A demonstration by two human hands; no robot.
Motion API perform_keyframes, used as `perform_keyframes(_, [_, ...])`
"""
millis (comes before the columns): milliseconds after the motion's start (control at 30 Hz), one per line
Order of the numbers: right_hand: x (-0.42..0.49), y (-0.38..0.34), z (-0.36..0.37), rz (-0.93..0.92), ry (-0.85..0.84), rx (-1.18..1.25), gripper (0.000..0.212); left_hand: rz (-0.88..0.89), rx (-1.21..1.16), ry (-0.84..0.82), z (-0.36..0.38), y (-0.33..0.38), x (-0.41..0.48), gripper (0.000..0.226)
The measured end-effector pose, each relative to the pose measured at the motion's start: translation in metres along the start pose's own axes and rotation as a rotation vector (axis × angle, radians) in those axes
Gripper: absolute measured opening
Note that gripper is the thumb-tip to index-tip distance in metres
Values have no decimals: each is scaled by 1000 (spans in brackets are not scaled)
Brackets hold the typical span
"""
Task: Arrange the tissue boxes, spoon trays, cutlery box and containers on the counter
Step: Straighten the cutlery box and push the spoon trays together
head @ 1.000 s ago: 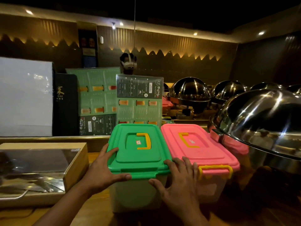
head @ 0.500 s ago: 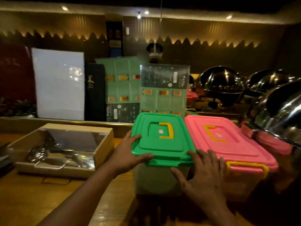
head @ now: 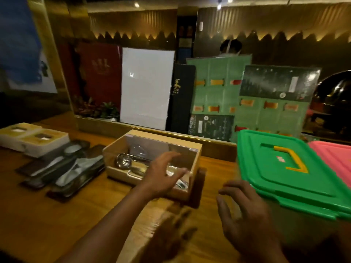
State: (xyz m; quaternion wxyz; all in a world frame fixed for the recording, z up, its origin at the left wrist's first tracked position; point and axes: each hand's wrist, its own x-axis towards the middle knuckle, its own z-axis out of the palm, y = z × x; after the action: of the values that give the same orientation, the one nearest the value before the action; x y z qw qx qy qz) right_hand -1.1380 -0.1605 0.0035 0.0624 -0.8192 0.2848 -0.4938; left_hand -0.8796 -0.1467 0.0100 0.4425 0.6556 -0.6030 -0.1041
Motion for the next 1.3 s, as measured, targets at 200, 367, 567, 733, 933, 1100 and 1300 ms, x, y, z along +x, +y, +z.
perform_keyframes(200, [5,11,112,650,-193,33,46,-166,214,327,-105,-131,29,66])
perform_keyframes(367, [17,1,156,893,-149,59,52,-459,40,135,-142,-209,42,120])
perform_keyframes(567, [26,-15,172,967,-106,-22,42,-456,-17,73,-137,-236,46,105])
perform_keyframes(733, [28,-23,164,948,-57,-120,32,-481,-128,73,-125,-270,44,110])
perform_keyframes(933, [16,-15,146,932,2,-230,30,-411,-108,38,-115,-240,33,80])
perform_keyframes(1100, [0,-2,124,951,112,-269,33,-351,-119,12,-93,-211,31,86])
perform_keyframes(1300, [-16,8,104,909,128,-369,32,-341,-81,-34,-74,-202,28,99])
